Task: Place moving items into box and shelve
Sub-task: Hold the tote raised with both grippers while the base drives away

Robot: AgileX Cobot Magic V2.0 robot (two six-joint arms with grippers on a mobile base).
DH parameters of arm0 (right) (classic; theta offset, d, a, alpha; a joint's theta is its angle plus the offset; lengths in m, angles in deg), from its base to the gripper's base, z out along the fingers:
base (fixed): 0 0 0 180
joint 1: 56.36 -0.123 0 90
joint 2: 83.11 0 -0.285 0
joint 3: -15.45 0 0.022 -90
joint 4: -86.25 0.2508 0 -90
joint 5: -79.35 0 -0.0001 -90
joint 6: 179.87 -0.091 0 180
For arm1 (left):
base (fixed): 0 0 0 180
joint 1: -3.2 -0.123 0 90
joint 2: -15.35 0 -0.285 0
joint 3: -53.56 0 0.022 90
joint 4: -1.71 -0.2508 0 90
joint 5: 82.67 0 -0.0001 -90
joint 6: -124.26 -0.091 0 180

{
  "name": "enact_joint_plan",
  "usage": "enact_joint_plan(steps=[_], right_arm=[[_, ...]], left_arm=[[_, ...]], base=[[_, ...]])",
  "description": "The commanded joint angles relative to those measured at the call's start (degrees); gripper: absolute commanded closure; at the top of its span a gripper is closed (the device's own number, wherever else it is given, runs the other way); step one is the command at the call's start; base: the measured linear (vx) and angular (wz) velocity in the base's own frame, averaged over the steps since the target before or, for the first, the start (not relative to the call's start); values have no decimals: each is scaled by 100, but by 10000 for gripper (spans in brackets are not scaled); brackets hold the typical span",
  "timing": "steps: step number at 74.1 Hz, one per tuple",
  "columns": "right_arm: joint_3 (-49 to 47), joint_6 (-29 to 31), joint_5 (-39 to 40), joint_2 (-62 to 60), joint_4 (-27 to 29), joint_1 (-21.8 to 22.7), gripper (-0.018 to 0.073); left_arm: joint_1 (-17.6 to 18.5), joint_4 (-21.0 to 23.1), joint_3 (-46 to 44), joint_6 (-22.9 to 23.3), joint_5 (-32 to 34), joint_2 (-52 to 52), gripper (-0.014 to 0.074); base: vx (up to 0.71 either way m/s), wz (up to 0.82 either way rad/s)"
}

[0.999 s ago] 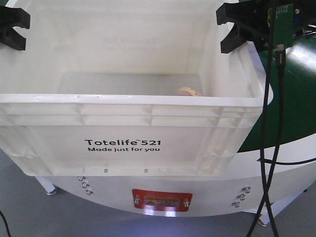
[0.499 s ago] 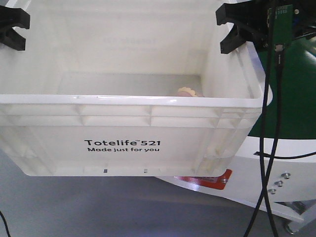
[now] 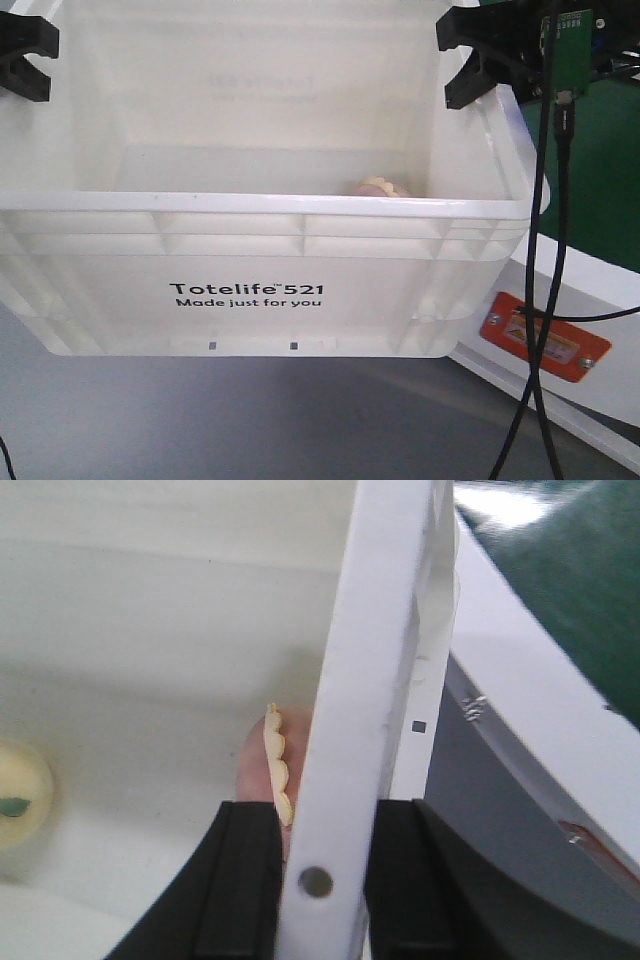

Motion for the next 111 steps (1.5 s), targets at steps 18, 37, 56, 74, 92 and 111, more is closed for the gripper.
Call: enact_joint_plan(steps=[18, 37, 56, 74, 92, 111], right_arm=[[-252, 84, 777, -273, 1465, -149, 566], [-252, 84, 777, -273, 1465, -149, 566], [-252, 84, 765, -273, 1464, -149, 566], [-252, 84, 760, -273, 1464, -149, 566], [-252, 84, 760, -273, 1464, -149, 566], [-252, 84, 742, -273, 1439, -149, 566]], left_arm=[[164, 1181, -232, 55, 766, -244, 603], [164, 1181, -232, 55, 766, -244, 603], [164, 1181, -232, 55, 760, -244, 603], [164, 1181, -232, 55, 765, -244, 603], [164, 1181, -232, 55, 758, -244, 603], [164, 1192, -232, 55, 719, -244, 603]], base=[[-17, 66], [-15, 64], [-10, 65], [-5, 69], [1, 72], [10, 67]])
